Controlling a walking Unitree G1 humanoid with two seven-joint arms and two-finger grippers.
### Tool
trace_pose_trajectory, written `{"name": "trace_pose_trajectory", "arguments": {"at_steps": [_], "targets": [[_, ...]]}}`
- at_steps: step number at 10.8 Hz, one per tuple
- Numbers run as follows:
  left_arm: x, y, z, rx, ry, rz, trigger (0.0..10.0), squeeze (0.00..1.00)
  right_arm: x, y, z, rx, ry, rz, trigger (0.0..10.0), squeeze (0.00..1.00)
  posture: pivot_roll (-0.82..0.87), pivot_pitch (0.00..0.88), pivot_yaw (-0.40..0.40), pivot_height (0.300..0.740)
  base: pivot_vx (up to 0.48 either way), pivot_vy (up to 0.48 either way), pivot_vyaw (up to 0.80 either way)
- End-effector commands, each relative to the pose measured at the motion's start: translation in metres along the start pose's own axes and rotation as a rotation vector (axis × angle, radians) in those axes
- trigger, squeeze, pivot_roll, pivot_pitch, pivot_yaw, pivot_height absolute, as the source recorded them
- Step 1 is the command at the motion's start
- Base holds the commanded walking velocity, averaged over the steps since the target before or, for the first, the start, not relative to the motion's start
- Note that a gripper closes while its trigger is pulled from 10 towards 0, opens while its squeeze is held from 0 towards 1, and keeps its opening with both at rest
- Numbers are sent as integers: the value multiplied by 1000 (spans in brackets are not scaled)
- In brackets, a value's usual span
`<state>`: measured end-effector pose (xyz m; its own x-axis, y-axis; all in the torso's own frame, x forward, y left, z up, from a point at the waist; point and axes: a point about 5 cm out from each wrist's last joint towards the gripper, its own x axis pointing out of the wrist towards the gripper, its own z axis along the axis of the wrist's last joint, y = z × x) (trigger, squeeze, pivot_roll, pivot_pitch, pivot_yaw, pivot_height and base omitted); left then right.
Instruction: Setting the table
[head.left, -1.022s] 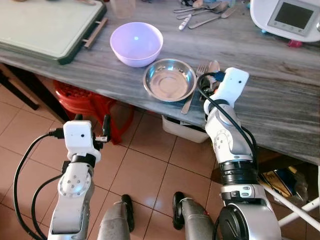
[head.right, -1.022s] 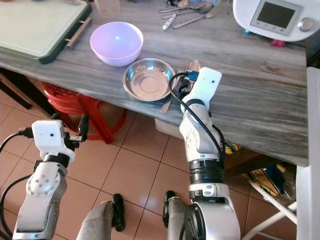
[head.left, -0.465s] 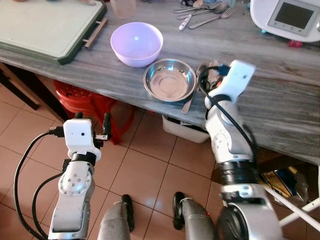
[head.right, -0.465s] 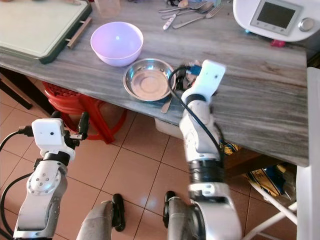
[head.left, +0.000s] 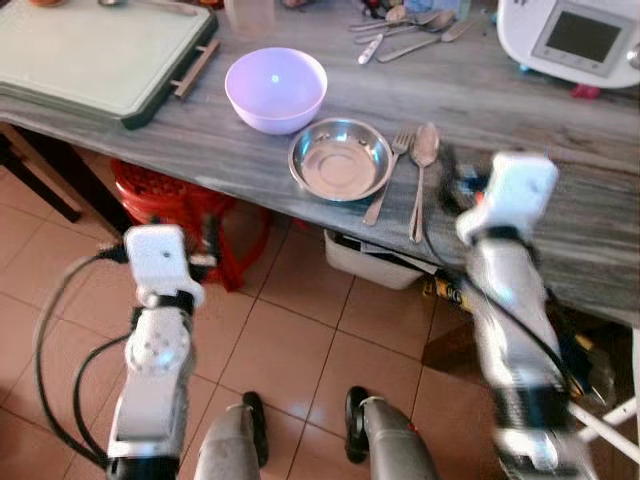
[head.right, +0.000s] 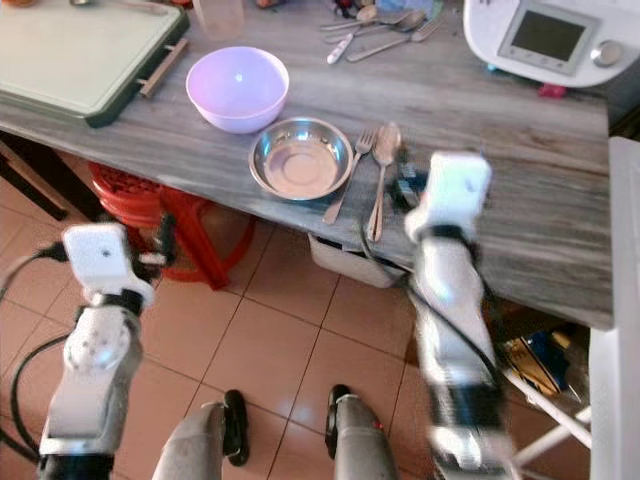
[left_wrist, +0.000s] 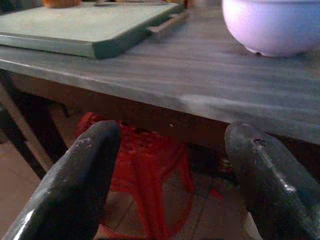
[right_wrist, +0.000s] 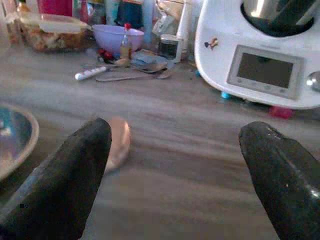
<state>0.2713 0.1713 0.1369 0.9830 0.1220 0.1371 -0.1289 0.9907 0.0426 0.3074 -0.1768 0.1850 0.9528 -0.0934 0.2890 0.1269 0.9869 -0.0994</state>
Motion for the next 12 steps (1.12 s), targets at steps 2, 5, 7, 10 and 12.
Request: {"name": "trace_pose_trajectory", "arguments": {"at_steps": [2,5,7,10,12], "targets": [[0,2,-4,0,31,26,10000,0,-10,-5,1,-6,-7,-10,10000,0,-34,194,0,740,0,0,0],[4,-2,-1,-21,31,20,10000,0,-21,3,-4,20,37,11,10000,0,-36,212,7,740,0,0,0],[2,0,-4,-12,47,22,10000,0,-22,4,-3,8,33,24,10000,0,-37,220,6,740,0,0,-659],[3,0,-4,-9,55,19,10000,0,-22,2,-5,18,53,20,10000,0,-39,236,6,740,-261,0,-150],[3,0,-4,-9,59,19,10000,0,-21,3,-6,18,58,26,10000,0,-40,236,5,740,-274,0,0]]}}
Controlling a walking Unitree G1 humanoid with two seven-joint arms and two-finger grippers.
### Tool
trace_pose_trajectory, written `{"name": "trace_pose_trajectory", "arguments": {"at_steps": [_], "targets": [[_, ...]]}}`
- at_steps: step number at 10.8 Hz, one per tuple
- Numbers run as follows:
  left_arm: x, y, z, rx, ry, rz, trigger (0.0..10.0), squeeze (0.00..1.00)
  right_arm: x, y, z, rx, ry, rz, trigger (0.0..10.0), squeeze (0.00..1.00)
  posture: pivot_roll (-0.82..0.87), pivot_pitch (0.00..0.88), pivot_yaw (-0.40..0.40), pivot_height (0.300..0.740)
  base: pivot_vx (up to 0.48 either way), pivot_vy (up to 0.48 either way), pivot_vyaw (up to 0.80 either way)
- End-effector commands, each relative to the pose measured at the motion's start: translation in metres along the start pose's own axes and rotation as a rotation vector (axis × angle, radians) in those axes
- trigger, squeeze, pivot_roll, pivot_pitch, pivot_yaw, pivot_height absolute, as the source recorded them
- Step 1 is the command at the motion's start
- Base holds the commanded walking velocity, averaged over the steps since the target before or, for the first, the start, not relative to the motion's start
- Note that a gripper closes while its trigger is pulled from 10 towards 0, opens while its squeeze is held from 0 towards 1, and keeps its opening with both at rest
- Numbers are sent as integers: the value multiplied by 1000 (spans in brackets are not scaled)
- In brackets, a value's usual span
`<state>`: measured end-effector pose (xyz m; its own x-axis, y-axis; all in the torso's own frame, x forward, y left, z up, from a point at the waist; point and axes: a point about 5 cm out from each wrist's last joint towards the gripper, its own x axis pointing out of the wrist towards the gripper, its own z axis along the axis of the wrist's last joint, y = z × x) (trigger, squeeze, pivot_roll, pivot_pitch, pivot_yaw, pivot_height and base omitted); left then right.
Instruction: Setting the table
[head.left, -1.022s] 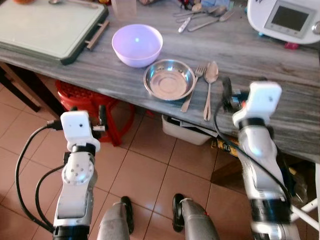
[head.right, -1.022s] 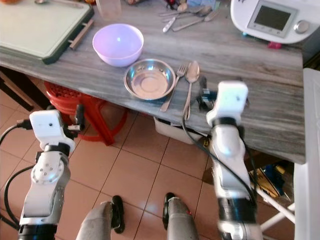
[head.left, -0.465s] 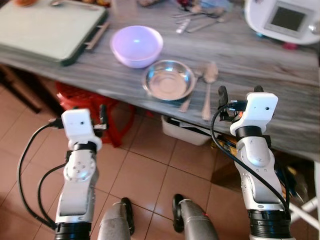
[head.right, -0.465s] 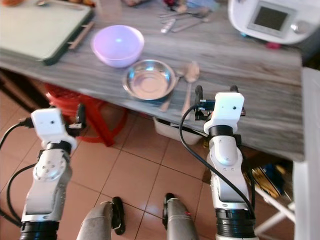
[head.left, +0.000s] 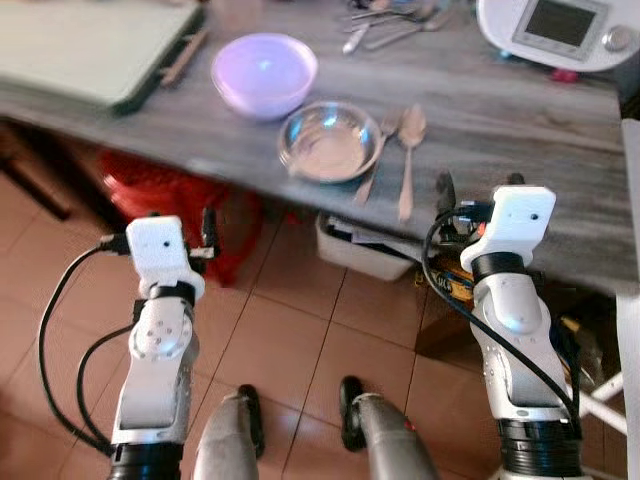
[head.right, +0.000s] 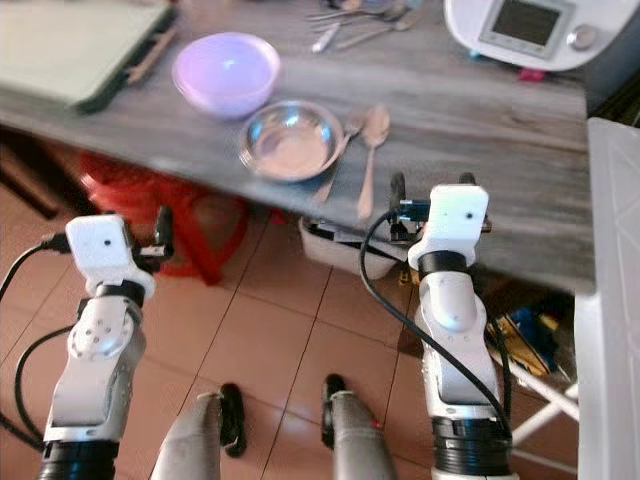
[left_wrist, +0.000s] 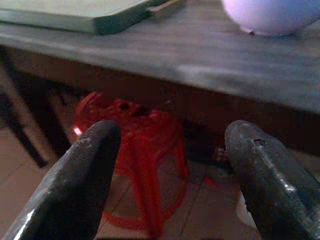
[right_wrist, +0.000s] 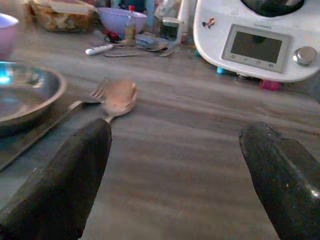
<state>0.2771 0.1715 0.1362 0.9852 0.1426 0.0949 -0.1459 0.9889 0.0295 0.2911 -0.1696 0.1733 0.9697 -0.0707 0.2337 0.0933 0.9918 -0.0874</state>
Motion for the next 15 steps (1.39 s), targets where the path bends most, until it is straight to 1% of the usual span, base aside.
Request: {"name": "trace_pose_trajectory", "arguments": {"at_steps": [1,7,10,12,14,15], "targets": [[-3,0,-3,0,16,-1,10000,0,-2,-4,-1,4,10,-6,10000,0,-38,234,3,740,-274,0,0],[-4,1,-4,-1,21,-7,10000,0,3,-4,-3,-7,21,-7,10000,0,-36,222,-4,740,-275,0,0],[-5,2,-3,12,18,-13,10000,0,6,0,-2,13,12,10,10000,0,-21,220,-1,740,-274,0,0],[-5,1,-2,13,14,-32,10000,0,6,2,-3,13,15,15,10000,0,-19,227,-2,740,-129,0,0],[-9,-4,0,10,-7,-79,10000,0,6,0,-3,6,17,14,10000,0,-24,231,-2,740,0,0,0],[-10,-9,1,-24,-5,-123,10000,0,6,0,-4,0,20,11,10000,0,-25,234,0,740,0,0,-581]]}}
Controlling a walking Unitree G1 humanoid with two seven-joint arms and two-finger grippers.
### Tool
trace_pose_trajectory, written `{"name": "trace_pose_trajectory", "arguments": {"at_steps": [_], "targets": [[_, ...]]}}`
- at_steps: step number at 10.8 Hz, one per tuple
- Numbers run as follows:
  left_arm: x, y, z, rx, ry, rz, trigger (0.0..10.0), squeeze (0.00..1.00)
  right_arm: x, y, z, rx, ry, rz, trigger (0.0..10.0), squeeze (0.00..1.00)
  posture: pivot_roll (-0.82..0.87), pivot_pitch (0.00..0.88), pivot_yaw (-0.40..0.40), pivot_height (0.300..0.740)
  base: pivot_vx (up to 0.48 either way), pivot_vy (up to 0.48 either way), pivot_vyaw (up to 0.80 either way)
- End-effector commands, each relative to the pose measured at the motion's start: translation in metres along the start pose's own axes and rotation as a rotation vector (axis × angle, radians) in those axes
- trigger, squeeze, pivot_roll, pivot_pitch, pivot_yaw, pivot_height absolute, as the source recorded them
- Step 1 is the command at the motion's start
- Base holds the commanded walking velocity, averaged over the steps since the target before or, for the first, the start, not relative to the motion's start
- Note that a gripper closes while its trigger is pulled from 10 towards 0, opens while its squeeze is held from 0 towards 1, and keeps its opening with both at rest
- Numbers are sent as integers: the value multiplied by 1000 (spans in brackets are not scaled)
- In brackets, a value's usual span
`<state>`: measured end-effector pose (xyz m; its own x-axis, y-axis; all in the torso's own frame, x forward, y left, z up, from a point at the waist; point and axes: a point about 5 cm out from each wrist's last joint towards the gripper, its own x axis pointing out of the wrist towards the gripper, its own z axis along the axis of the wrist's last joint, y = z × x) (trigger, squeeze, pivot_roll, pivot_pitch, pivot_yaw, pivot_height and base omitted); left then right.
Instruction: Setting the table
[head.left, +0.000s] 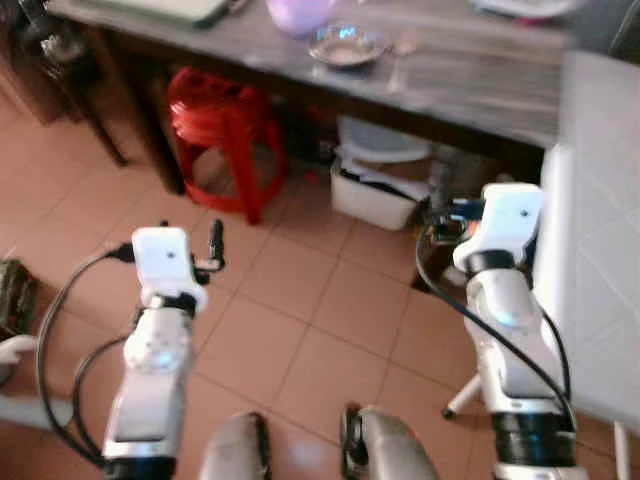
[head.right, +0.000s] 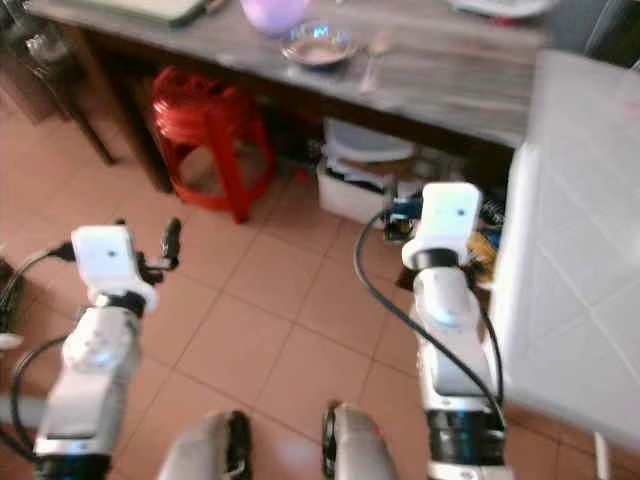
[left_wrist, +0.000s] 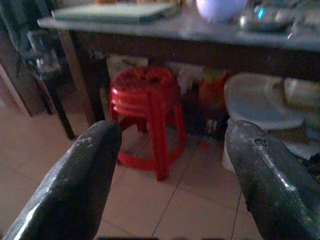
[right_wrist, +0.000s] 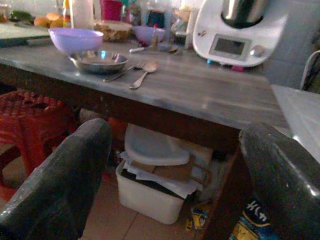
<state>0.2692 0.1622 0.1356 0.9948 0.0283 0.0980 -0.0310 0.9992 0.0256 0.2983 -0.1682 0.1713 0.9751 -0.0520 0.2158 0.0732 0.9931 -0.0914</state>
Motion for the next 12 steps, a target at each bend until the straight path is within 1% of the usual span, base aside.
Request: {"name": "trace_pose_trajectory", "arguments": {"at_steps": [1,2,3,5,8,12], "targets": [[-2,-2,1,-5,-1,-16,10000,0,0,-3,-1,-1,5,-9,10000,0,-23,233,1,740,0,0,-581],[-3,-2,1,-5,-1,-20,10000,0,0,-2,-1,2,3,-5,10000,0,-22,236,1,740,0,0,-581],[-3,-2,1,-5,-5,-22,10000,0,1,0,0,6,1,2,10000,0,-21,237,0,740,0,0,0],[-3,-2,3,-4,-14,-39,10000,0,4,2,2,1,-9,14,10000,0,-21,239,-1,740,0,-332,0],[-3,-4,4,-6,-19,-51,10000,0,6,0,2,-5,-9,4,10000,0,-23,242,2,740,0,-381,-565],[-3,-4,4,-9,-15,-52,10000,0,7,2,2,-2,-14,9,10000,0,-20,245,1,740,0,-398,0]]}}
